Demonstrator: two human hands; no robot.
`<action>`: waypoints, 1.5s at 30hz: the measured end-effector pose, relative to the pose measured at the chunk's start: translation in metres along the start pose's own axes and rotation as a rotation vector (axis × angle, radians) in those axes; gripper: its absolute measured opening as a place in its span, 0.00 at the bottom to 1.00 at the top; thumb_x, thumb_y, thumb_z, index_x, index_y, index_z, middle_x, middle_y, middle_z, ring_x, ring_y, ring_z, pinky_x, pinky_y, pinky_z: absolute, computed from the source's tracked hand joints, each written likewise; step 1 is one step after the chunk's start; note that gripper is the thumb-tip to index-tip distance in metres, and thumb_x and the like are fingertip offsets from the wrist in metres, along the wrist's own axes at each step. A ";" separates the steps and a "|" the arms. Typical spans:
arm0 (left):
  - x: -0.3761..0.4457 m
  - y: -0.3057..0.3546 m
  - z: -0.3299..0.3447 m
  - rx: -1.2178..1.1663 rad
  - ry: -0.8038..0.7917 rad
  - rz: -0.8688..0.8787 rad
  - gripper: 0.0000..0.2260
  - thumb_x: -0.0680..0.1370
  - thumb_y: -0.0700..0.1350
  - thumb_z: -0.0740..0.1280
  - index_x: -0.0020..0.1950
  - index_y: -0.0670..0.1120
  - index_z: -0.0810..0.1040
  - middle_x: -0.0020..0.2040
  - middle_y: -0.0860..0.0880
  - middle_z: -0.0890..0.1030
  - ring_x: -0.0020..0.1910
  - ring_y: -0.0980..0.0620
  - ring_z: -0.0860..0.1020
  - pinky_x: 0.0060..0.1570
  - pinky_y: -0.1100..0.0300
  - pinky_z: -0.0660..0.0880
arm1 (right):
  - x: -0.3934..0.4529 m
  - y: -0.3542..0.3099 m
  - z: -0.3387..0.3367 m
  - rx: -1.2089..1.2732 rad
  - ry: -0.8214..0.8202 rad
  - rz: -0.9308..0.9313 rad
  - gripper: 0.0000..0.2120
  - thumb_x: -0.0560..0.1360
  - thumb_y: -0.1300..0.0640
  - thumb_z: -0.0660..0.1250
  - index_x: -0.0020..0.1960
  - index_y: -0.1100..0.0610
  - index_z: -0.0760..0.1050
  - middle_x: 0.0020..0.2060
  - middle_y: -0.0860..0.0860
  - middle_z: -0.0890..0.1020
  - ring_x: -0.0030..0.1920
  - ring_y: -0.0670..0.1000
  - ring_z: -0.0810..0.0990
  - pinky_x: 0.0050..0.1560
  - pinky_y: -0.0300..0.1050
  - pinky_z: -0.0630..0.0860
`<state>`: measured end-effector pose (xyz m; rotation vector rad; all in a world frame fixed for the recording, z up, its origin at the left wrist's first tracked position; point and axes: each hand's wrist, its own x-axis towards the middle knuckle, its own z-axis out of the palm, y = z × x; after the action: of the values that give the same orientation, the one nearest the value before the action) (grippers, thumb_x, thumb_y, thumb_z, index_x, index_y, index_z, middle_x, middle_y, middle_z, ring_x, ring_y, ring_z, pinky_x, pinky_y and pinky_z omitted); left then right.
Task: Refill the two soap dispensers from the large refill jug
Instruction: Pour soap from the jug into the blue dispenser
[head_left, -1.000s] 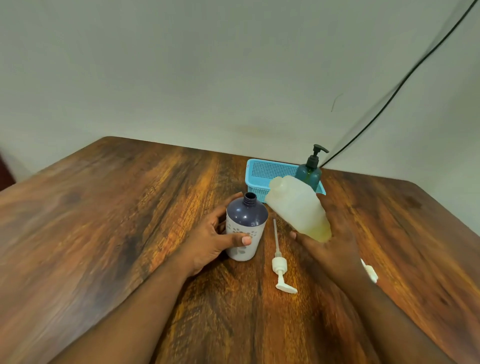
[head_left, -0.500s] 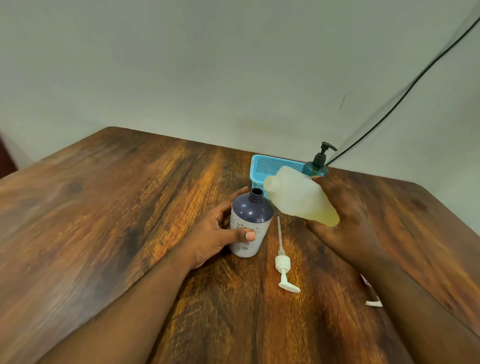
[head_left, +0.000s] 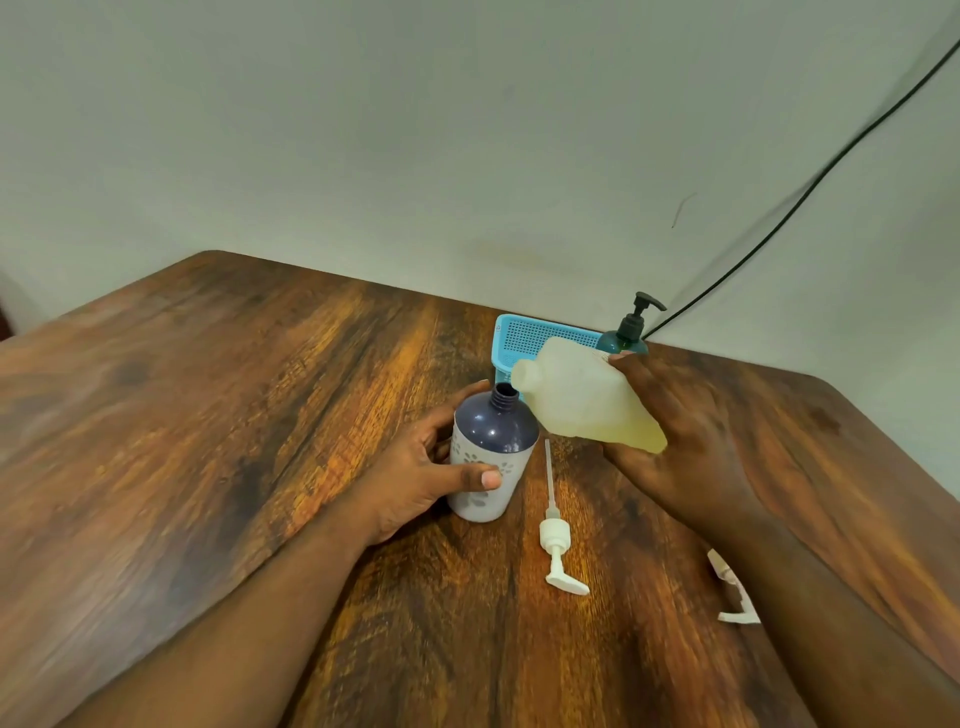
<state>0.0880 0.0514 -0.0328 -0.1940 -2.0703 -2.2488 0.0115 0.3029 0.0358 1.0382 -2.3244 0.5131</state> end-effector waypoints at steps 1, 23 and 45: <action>0.000 0.000 0.000 -0.002 0.002 -0.003 0.38 0.66 0.35 0.76 0.73 0.54 0.68 0.63 0.55 0.81 0.63 0.56 0.78 0.61 0.60 0.76 | 0.000 0.001 0.000 -0.011 0.000 -0.005 0.36 0.68 0.48 0.71 0.73 0.48 0.60 0.69 0.56 0.72 0.67 0.60 0.71 0.61 0.66 0.72; 0.002 -0.003 -0.002 -0.043 -0.028 -0.007 0.40 0.65 0.37 0.80 0.73 0.53 0.69 0.65 0.52 0.81 0.64 0.54 0.78 0.58 0.61 0.77 | 0.002 0.007 -0.005 -0.151 0.002 -0.068 0.35 0.71 0.46 0.67 0.74 0.49 0.57 0.70 0.56 0.71 0.69 0.61 0.69 0.64 0.65 0.70; 0.002 -0.003 0.002 -0.047 0.000 0.015 0.37 0.66 0.34 0.75 0.73 0.50 0.70 0.62 0.53 0.82 0.60 0.55 0.81 0.53 0.63 0.78 | 0.003 0.006 -0.010 -0.275 0.009 -0.080 0.36 0.72 0.47 0.71 0.75 0.51 0.59 0.70 0.56 0.70 0.69 0.61 0.69 0.67 0.62 0.64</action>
<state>0.0860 0.0536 -0.0350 -0.2113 -2.0105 -2.2899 0.0084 0.3109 0.0448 0.9880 -2.2558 0.1607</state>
